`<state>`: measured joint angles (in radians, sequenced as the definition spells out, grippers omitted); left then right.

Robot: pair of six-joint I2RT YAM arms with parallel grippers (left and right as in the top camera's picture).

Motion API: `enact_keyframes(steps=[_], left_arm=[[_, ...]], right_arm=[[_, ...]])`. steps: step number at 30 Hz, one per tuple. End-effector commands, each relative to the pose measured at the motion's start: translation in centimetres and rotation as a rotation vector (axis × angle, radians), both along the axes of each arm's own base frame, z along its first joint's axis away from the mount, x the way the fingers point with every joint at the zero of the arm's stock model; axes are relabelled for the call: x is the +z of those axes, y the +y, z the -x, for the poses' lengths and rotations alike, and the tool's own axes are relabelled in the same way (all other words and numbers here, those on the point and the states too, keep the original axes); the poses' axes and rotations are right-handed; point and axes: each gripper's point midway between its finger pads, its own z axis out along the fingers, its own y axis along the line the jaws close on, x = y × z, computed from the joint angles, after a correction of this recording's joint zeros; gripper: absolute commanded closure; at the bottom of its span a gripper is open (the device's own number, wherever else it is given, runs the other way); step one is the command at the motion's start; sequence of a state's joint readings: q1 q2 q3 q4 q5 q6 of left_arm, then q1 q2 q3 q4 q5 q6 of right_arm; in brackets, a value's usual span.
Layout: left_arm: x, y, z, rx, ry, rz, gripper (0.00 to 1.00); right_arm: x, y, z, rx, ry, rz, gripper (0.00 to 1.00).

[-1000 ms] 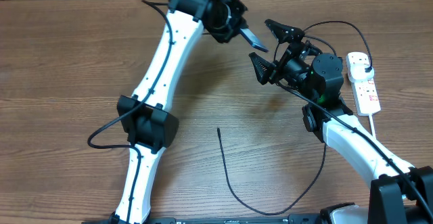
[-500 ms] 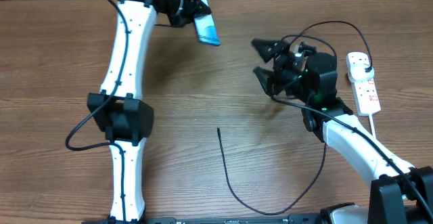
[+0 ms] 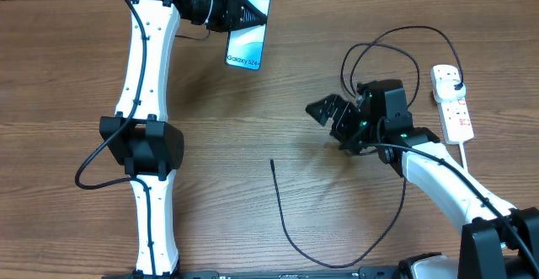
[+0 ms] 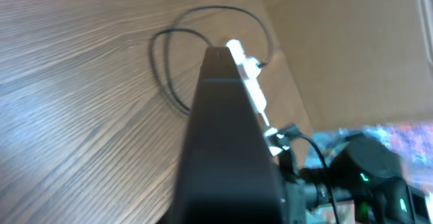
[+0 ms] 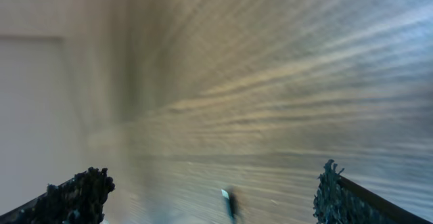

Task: Plug charger to phone and switch on socket
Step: 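Carry the phone with the left gripper to the upper left, then lower the right gripper over the black cable's plug end on the table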

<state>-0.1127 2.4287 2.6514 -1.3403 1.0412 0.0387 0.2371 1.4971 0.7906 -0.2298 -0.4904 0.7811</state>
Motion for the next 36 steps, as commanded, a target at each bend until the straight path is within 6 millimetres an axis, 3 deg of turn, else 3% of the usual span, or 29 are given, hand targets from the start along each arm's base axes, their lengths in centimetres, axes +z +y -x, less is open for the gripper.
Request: enact_keyframes(steps=[1,6,10,15,20,27,36], left_arm=[[2.4,-0.1,0.9,-0.119,-0.153,0.117,0.96],[2.6,0.7,0.7,-0.108,-0.156,0.127,0.96],[2.6,1.5,0.3,-0.090,-0.156,0.123,0.96],[2.5,2.2,0.1,-0.074,-0.151,0.122,0.96],[2.4,2.5,0.0,-0.062,-0.135,0.114,0.96],[2.3,2.5,0.1,-0.062,-0.132,0.116,0.96],[2.4,2.5,0.1,-0.056,-0.117,0.118,0.96]], right_arm=[[0.2,-0.1,0.2,0.120,-0.092,0.080,0.00],[-1.6,-1.8,1.1,0.080,-0.026,0.196,0.00],[-1.8,-2.0,1.5,0.084,-0.014,0.341,0.00],[-0.2,-0.1,2.2,0.147,-0.056,0.518,0.00],[0.9,2.7,3.8,0.238,-0.103,0.585,0.00],[-0.1,5.1,5.8,0.356,-0.125,0.644,0.00],[-2.2,7.9,5.7,0.493,-0.044,0.746,0.00]])
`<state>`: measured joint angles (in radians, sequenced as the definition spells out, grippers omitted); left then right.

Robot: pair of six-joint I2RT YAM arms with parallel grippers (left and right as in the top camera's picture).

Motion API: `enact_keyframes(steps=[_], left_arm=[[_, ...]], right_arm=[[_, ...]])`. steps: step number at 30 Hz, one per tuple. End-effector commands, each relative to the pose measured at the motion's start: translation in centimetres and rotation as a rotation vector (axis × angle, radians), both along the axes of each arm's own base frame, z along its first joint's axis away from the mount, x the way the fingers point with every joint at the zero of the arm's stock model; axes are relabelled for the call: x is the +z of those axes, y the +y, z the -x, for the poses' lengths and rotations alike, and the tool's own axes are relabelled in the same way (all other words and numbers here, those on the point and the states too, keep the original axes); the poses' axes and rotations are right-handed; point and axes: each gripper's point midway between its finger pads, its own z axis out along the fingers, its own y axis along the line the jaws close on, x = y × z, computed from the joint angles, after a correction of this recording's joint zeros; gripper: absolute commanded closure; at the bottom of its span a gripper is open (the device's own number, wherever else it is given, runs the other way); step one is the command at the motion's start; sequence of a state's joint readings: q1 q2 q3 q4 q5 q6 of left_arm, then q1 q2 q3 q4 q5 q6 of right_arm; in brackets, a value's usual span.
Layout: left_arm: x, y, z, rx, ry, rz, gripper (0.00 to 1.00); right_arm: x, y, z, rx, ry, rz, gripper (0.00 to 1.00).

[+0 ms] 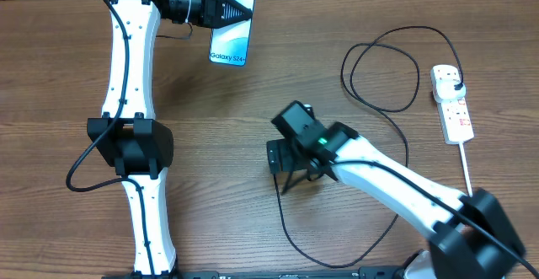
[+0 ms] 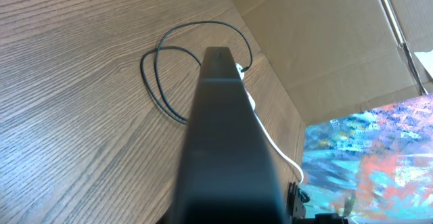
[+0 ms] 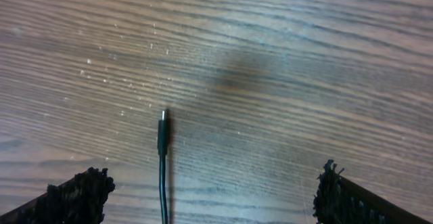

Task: Plug charger to phone and switch on socket
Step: 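Lower the right gripper over the black cable's plug end on the table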

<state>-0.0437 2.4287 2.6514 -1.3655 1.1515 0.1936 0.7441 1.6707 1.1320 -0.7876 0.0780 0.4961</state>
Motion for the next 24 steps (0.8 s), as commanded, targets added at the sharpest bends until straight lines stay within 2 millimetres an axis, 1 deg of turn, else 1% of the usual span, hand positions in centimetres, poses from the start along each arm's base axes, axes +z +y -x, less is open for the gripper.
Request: enact_keyframes(steps=[1,4,6,8,12,15,20,24], left_arm=[[1.0,-0.2,0.3,-0.016,-0.010,0.039,0.96],[1.0,-0.2,0.3,-0.016,-0.011,0.040,0.96],[1.0,-0.2,0.3,-0.016,-0.010,0.039,0.96],[1.0,-0.2,0.3,-0.016,-0.010,0.039,0.96],[1.0,-0.2,0.3,-0.016,-0.010,0.040,0.96],[1.0,-0.2,0.3,-0.016,-0.008,0.039,0.96],[1.0,-0.2,0.3,-0.016,-0.007,0.039,0.96],[1.0,-0.2,0.3,-0.016,-0.007,0.039,0.96]], right_arm=[[-0.3,1.2,-0.9,0.045,0.001,0.049,0.00],[-1.7,1.6,-0.6,0.059,0.046,0.091,0.00],[-2.3,1.6,-0.5,0.060,0.059,0.102,0.00],[-2.4,1.7,-0.3,0.061,0.070,0.095,0.00],[-2.4,3.0,1.0,0.051,0.146,0.012,0.00],[-2.5,3.4,1.5,0.060,0.167,-0.001,0.00],[-2.5,3.8,1.7,0.073,0.158,0.003,0.00],[-3.5,3.9,1.6,0.079,0.150,0.031,0.00]])
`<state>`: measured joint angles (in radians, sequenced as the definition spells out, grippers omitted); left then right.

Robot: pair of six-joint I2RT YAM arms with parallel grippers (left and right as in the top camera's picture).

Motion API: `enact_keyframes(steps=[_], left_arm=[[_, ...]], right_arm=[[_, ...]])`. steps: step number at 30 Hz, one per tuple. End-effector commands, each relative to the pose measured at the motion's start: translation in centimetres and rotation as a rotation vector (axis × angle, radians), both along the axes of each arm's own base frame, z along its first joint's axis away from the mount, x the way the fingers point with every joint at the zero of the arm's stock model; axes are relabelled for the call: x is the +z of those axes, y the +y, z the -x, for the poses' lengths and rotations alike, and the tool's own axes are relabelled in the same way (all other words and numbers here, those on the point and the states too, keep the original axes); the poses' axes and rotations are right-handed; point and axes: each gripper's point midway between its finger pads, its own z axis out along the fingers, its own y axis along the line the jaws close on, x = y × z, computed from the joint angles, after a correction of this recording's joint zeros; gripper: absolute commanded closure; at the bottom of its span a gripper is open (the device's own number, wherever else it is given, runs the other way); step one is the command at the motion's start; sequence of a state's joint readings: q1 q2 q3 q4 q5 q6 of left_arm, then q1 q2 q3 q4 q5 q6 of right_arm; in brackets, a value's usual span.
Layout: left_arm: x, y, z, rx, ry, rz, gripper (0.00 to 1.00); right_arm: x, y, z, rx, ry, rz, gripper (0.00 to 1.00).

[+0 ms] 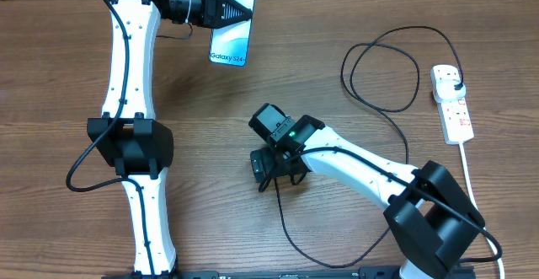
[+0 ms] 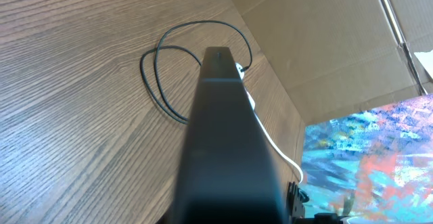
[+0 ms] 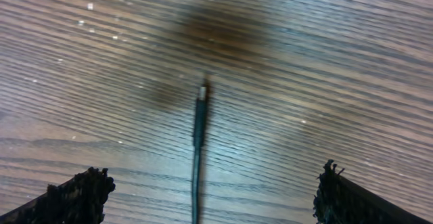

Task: Plug charger to phone and switch on socket
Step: 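Lower the right gripper over the black cable's plug end on the table, then close the right gripper on the cable plug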

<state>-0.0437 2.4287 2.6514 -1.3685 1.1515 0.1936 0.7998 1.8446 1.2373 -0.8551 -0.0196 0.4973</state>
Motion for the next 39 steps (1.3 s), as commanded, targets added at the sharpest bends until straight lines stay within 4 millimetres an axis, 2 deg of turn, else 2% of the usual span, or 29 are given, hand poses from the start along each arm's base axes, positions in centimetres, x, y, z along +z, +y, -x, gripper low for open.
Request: enact_keyframes(steps=[1,6,11,16,19,21,25,26,34,36,39], left_arm=[[1.0,-0.2,0.3,-0.016,-0.010,0.040,0.96],[1.0,-0.2,0.3,-0.016,-0.010,0.040,0.96],[1.0,-0.2,0.2,-0.016,-0.017,0.040,0.96],[1.0,-0.2,0.2,-0.016,-0.017,0.040,0.96],[1.0,-0.2,0.2,-0.016,-0.017,0.040,0.96],[1.0,-0.2,0.2,-0.016,-0.018,0.040,0.96],[1.1,-0.2,0.1,-0.016,-0.022,0.040,0.96],[1.1,-0.2,0.1,-0.016,-0.022,0.040,0.96],[1.1,-0.2,0.1,-0.016,-0.022,0.040,0.96],[1.1,-0.2,0.1,-0.016,-0.022,0.040,0.96],[1.1,-0.2,0.1,-0.016,-0.022,0.040,0.96]], right_arm=[[-0.6,0.7,-0.4,0.004,-0.009,0.014,0.01],[-2.8,0.3,0.0,0.014,0.030,0.057,0.00],[-2.8,0.6,0.0,0.014,0.033,0.048,0.00],[-3.6,0.7,0.4,0.026,0.046,0.064,0.11],[-3.9,0.7,0.4,0.027,0.048,0.066,0.20],[-3.9,0.8,0.4,0.027,0.046,0.064,0.28],[-3.9,0.9,0.3,0.027,0.042,0.060,0.50],[-3.8,0.9,0.3,0.027,0.042,0.060,0.53],[-3.8,1.0,0.2,0.030,0.036,0.054,0.66],[-3.8,1.0,0.1,0.030,0.036,0.054,0.74],[-3.8,1.1,0.1,0.032,0.033,0.052,0.77]])
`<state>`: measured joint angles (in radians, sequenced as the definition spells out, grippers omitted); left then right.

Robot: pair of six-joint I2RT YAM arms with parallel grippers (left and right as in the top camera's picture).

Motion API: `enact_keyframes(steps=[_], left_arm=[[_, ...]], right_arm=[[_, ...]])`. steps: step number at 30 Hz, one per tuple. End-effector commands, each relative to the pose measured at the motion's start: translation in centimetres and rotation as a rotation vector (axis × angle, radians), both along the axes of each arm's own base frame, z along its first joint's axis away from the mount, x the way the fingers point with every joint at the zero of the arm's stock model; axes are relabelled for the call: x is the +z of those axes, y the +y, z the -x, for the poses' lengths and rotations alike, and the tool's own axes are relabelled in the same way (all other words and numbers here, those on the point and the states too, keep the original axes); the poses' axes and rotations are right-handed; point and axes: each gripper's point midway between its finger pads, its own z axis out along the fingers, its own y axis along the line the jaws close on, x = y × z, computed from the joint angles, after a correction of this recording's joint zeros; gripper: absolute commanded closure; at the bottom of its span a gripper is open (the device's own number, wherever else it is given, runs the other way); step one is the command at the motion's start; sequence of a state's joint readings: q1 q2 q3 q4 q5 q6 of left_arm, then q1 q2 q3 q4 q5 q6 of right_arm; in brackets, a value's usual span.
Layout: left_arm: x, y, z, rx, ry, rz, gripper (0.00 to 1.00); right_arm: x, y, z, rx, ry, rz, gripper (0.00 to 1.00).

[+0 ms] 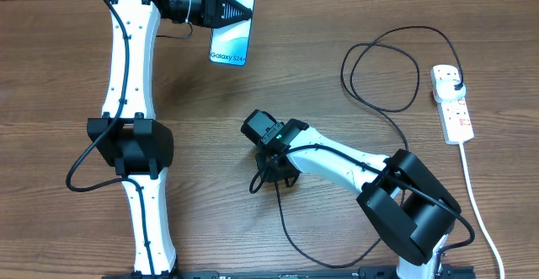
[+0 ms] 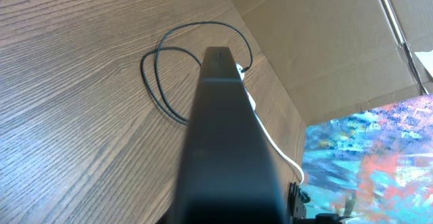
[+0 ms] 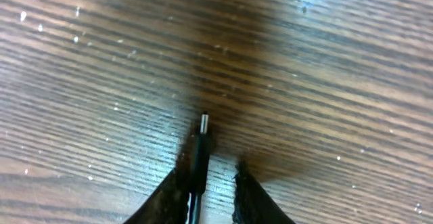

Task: Plug charger to phone and switch on socket
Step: 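Close the right gripper on the cable plug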

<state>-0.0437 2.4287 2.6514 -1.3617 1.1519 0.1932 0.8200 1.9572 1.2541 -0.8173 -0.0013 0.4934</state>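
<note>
The phone (image 1: pixel 231 22), screen up, is held off the table at the far left by my left gripper (image 1: pixel 226 11), shut on its top end. In the left wrist view its dark edge (image 2: pixel 226 136) hides the fingers. The black charger cable (image 1: pixel 381 68) loops from the white power strip (image 1: pixel 450 102) to a free plug (image 3: pixel 201 132) at table centre. My right gripper (image 3: pixel 210 173) is down on the wood astride that plug. Its jaws are narrowed: the left finger (image 3: pixel 172 193) touches the plug, and a gap shows to the right one.
The cable also curls toward the front edge (image 1: pixel 320 258) under my right arm (image 1: pixel 337 157). The left arm's base column (image 1: pixel 139 144) stands at the left. A cardboard wall (image 2: pixel 325 41) lies beyond the power strip (image 2: pixel 247 97).
My right gripper has lowered onto the plug end and its jaws have narrowed from wide open to close around it. The left gripper and the phone have not moved.
First my right gripper hovered open near the cable loops at the right, and the left held the phone slightly further right. Then the right gripper was open over the free plug, then lower over it. Now its jaws stand close around the plug.
</note>
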Motion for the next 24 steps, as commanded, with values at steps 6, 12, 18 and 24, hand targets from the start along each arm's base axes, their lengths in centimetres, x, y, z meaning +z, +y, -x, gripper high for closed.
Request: enact_keyframes(steps=[6,12,18,24], left_arm=[[1.0,-0.2,0.2,-0.016,-0.016,0.039,0.96],[1.0,-0.2,0.2,-0.016,-0.016,0.039,0.96],[1.0,-0.2,0.2,-0.016,-0.015,0.039,0.96],[1.0,-0.2,0.2,-0.016,-0.015,0.039,0.96]], right_arm=[[-0.4,0.6,0.0,0.013,0.003,-0.007,0.80],[-0.4,0.7,-0.2,0.017,-0.002,-0.013,0.96],[-0.3,0.8,-0.2,0.022,-0.002,-0.014,0.96],[0.7,2.1,0.0,0.109,0.021,-0.068,0.96]])
